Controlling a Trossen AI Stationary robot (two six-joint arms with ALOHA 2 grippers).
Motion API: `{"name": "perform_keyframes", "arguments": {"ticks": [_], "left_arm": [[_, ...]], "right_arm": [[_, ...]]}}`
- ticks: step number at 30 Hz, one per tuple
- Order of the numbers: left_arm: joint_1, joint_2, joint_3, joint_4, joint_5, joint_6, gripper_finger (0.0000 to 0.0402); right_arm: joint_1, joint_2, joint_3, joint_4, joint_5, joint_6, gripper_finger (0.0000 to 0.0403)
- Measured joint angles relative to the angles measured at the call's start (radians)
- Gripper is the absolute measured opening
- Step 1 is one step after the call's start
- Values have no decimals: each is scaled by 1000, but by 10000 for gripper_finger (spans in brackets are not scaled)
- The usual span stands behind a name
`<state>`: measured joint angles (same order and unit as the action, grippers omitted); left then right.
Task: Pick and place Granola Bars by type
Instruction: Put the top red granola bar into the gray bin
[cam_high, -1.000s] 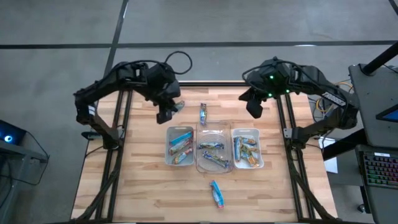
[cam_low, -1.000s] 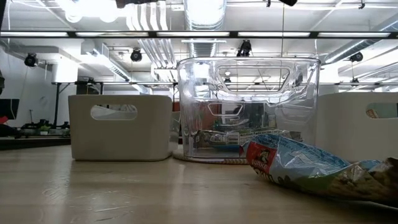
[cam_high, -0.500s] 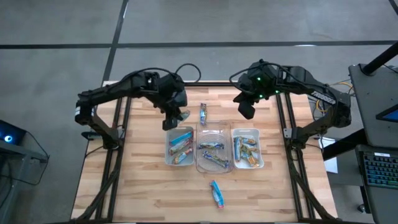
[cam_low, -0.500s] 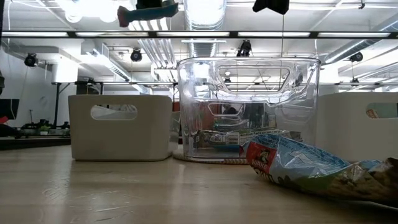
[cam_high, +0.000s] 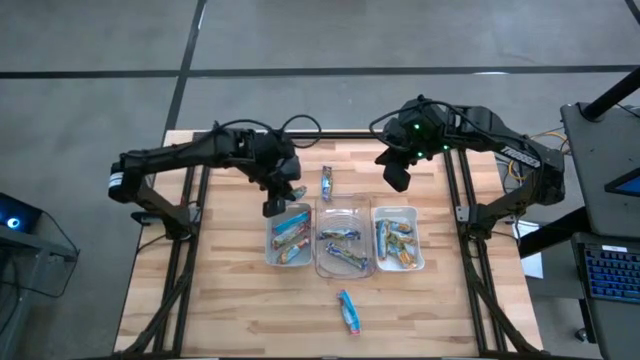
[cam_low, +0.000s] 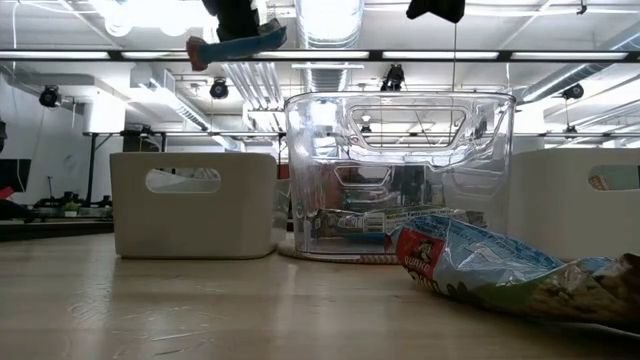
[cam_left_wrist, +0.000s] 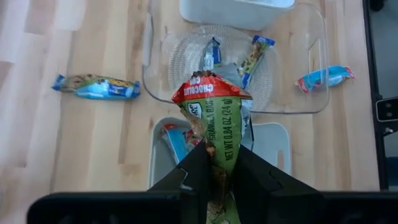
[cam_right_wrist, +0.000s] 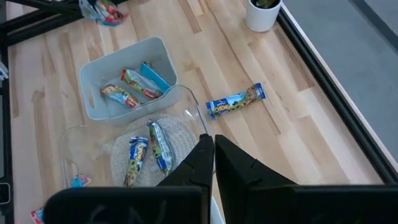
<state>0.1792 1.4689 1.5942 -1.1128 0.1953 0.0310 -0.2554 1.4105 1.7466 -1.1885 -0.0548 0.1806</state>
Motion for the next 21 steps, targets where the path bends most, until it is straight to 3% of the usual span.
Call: {"name": "perform_keyframes", "arguments": {"ticks": [7, 21], "left_arm": [[-28, -2, -105, 47, 49, -4, 36], [-44, -3, -297, 230, 51, -8, 36]], "right_arm": [[0, 0, 0, 0, 0, 1, 8], [0, -1, 0, -1, 0, 0, 8]]}}
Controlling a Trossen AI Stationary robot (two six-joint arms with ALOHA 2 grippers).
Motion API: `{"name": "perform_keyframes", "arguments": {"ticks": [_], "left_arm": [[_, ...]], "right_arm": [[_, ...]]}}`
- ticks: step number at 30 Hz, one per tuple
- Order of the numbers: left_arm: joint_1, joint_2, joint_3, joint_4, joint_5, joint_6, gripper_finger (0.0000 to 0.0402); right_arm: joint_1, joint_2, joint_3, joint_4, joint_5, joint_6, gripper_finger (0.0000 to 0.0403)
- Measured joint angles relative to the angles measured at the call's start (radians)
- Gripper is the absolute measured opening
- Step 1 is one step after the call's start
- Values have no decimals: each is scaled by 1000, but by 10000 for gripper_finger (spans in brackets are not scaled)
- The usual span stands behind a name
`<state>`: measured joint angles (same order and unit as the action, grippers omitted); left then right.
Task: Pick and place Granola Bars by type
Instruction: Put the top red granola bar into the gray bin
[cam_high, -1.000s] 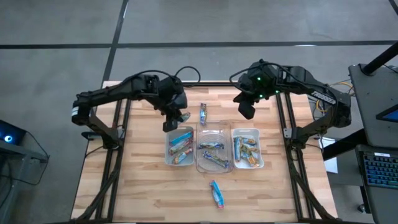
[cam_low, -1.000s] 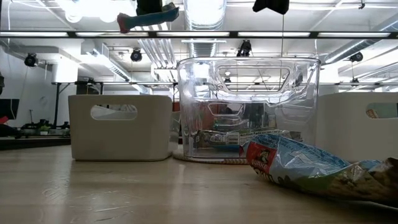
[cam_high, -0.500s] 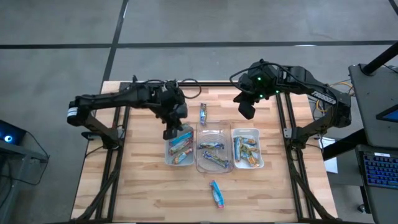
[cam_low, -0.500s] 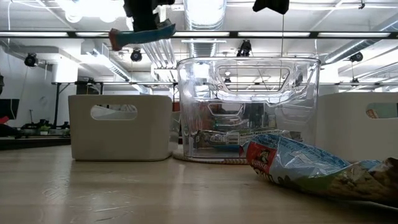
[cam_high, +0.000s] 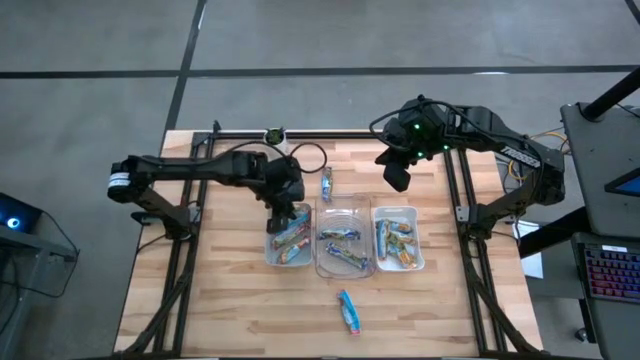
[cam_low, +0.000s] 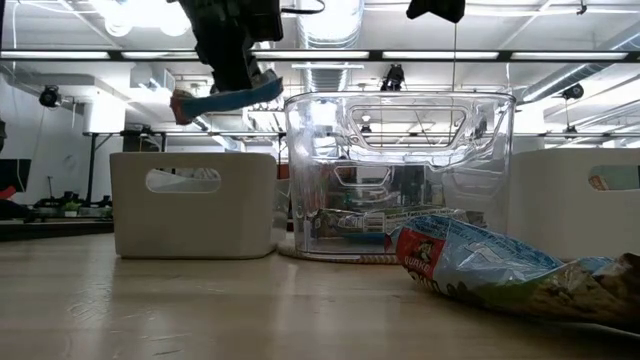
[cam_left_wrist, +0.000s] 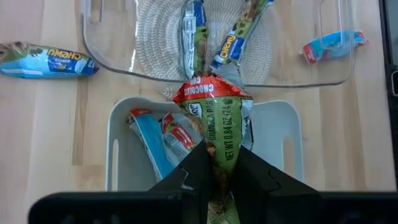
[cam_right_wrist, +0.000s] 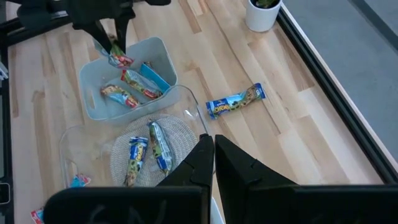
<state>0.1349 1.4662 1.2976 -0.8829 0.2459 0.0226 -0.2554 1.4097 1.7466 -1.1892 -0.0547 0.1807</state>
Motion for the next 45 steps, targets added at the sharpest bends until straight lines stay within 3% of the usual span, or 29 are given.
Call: {"name": "perform_keyframes", "arguments": {"ticks": [32, 45], "left_arm": [[-2, 174, -63, 69, 1, 98, 36], [-2, 180, -62, 67, -10, 99, 36]], "right_arm": [[0, 0, 0, -2, 1, 3, 8], [0, 0, 0, -1, 2, 3, 8]]}}
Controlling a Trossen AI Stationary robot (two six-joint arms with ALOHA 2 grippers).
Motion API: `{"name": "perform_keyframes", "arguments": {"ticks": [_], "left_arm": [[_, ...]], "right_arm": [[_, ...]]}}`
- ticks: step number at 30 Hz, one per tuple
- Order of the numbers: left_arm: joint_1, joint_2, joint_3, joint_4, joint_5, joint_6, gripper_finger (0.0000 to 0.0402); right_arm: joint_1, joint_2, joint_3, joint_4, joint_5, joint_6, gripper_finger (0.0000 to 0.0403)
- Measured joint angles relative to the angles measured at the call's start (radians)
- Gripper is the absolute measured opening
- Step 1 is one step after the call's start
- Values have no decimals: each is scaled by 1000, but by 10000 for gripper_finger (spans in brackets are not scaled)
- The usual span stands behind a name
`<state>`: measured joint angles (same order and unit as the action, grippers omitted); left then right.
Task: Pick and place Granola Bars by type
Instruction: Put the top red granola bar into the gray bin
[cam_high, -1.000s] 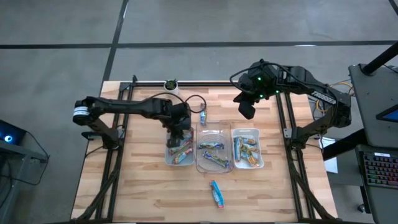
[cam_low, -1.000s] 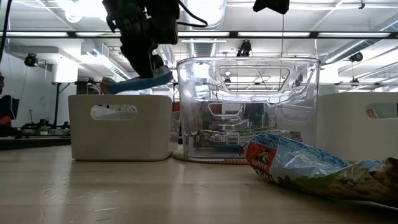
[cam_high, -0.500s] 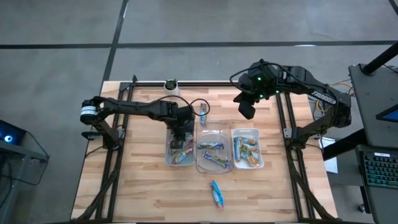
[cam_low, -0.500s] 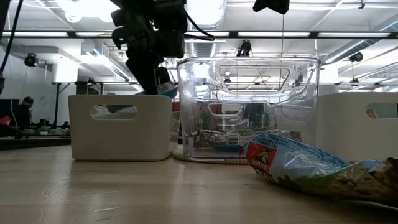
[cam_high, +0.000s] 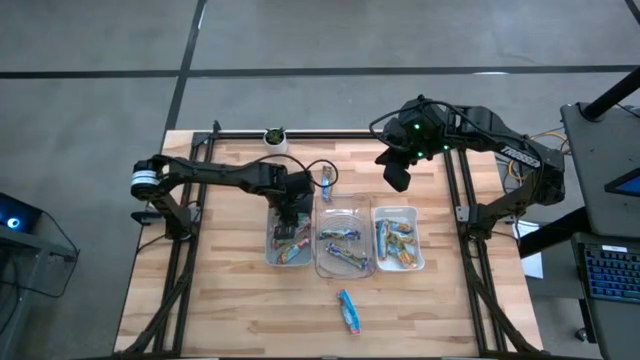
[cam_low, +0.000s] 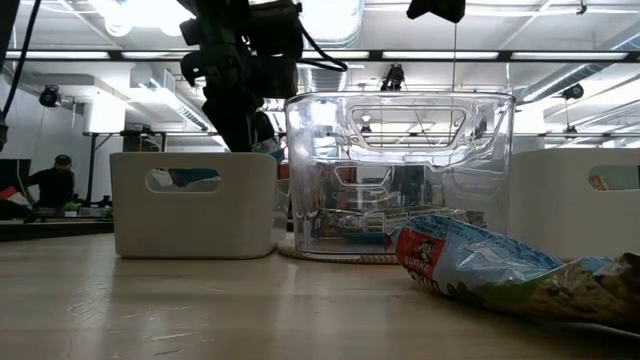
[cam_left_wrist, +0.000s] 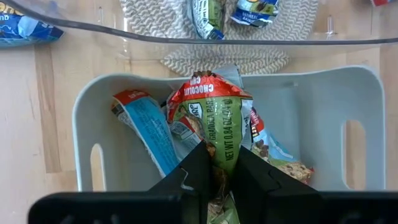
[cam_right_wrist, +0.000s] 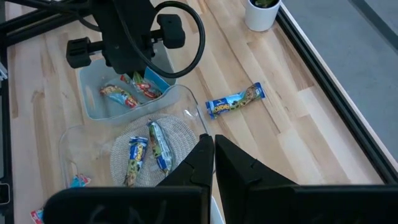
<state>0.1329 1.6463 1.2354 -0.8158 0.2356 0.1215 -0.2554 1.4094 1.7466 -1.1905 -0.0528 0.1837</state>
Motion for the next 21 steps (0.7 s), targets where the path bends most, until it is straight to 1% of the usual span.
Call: {"name": "perform_keyframes", "arguments": {"ticks": [13, 16, 21], "left_arm": [[0, 0, 0, -7, 1, -13, 41], [0, 0, 0, -7, 2, -15, 58], [0, 0, 0, -7, 2, -18, 100]], "right_arm": [[0, 0, 0, 0, 1, 26, 8], [0, 0, 0, 1, 1, 26, 8], [0, 0, 0, 1, 1, 26, 8]]}}
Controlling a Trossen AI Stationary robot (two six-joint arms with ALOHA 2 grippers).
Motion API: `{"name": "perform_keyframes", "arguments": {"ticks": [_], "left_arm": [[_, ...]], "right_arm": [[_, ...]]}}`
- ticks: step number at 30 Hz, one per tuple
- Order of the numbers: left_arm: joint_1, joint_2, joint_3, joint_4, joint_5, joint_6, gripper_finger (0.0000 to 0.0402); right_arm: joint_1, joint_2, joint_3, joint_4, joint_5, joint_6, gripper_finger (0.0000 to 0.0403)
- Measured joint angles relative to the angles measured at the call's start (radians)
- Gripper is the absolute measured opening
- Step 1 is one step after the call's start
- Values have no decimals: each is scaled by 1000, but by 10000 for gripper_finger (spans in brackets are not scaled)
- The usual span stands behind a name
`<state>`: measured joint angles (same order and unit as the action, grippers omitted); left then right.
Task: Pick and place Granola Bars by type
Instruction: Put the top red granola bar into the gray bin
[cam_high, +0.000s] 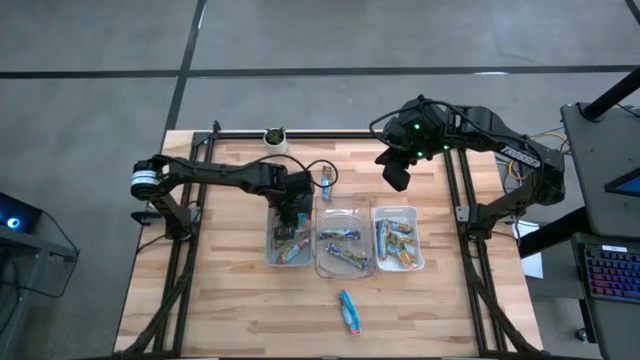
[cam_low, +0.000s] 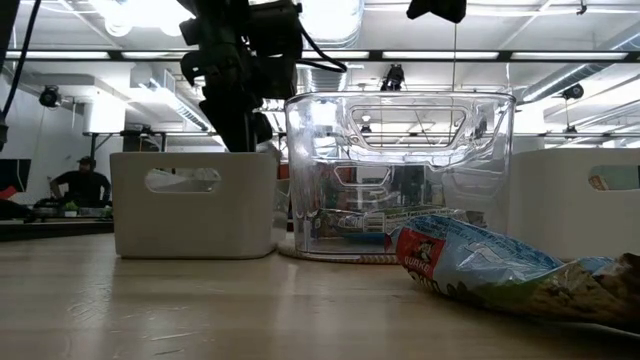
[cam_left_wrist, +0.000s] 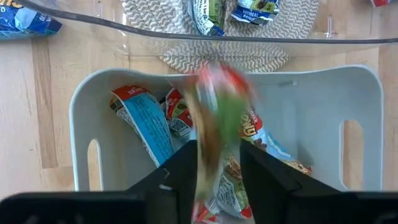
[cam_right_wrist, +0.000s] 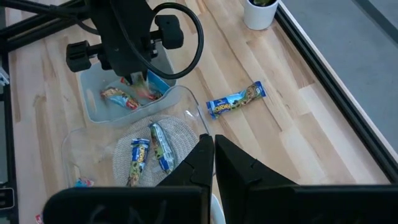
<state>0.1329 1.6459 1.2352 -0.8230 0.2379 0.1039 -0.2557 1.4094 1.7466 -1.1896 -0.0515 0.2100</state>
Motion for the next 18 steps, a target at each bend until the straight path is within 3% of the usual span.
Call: {"name": "perform_keyframes", "arguments": {"ticks": [7, 18], "left_arm": [[0, 0, 0, -2, -3, -15, 125], [0, 0, 0, -12, -7, -24, 109]], "right_arm": [[0, 0, 0, 0, 0, 0, 8], [0, 0, 0, 0, 0, -4, 8]]}}
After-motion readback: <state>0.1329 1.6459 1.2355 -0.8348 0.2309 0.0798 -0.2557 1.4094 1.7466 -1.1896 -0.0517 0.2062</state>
